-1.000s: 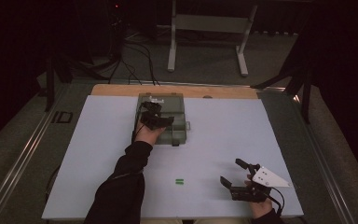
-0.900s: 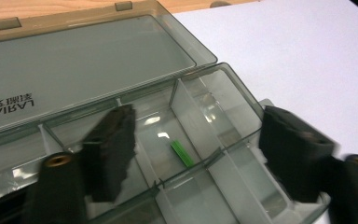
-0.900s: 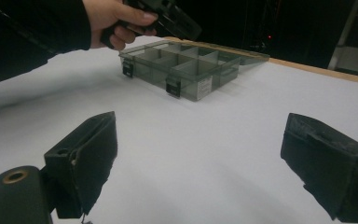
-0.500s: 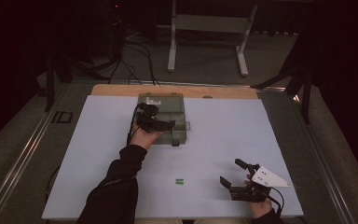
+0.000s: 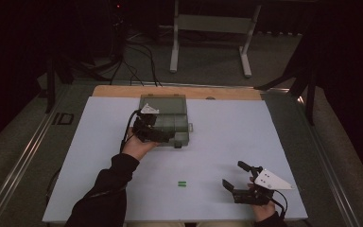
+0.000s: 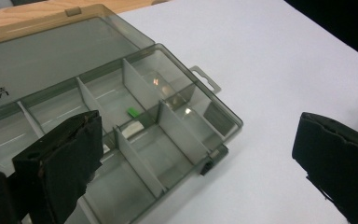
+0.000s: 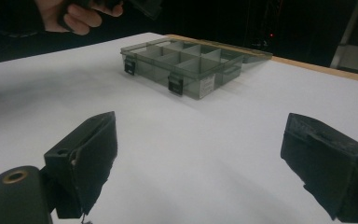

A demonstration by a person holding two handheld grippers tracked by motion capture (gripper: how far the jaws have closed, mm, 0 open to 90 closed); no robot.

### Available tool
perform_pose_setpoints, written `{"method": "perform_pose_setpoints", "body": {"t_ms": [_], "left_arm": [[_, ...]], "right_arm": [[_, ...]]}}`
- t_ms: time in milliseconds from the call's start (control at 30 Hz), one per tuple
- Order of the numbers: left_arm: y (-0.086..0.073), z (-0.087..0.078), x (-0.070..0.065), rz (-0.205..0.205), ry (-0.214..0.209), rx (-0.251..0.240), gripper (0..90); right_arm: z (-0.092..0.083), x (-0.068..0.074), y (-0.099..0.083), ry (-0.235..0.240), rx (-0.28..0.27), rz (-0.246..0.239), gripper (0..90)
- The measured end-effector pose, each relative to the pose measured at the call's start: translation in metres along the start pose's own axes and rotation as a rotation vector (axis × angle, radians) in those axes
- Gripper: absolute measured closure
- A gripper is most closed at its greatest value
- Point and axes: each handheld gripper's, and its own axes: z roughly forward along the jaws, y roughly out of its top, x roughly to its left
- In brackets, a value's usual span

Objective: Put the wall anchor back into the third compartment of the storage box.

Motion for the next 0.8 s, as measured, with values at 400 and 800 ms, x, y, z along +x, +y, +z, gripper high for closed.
{"method": "perform_pose_setpoints", "body": {"t_ms": [400,800], "left_arm": [[-0.007,-0.018,-0.014,0.058,-0.061,0.000,1.1],[-0.027,-0.024,-0.039,0.138,-0.160,0.006,1.1]], "right_arm": [[-0.001,0.001,0.001,0.000,-0.004,-0.006,10.8],[-0.001,0.001,0.001,-0.001,-0.005,-0.008,10.8]]}}
